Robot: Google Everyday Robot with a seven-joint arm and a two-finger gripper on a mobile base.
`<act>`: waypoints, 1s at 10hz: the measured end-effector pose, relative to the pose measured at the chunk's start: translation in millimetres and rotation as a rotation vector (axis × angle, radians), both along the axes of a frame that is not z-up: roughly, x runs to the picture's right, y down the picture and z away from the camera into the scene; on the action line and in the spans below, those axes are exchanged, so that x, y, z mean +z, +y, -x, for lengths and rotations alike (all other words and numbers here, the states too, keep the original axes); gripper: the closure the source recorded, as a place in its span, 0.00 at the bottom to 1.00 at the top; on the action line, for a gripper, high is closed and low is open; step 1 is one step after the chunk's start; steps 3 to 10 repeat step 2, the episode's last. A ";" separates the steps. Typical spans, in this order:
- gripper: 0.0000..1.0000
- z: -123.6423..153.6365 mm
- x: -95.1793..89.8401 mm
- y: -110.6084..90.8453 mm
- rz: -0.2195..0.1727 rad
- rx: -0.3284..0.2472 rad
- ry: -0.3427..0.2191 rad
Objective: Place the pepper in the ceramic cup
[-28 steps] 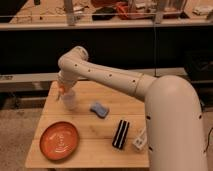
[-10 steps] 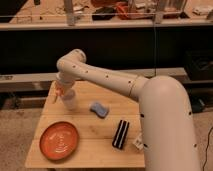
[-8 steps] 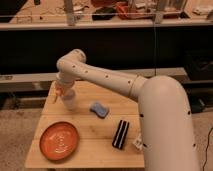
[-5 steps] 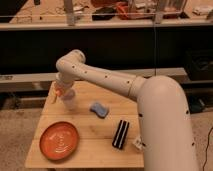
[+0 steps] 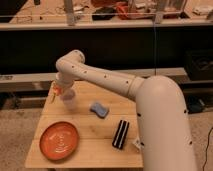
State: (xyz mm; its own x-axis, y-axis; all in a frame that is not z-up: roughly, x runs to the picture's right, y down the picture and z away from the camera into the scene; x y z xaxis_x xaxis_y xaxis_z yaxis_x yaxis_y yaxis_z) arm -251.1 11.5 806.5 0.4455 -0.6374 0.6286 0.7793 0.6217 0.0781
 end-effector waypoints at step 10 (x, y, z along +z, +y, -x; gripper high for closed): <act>0.37 -0.7 1.4 1.1 0.003 0.000 0.001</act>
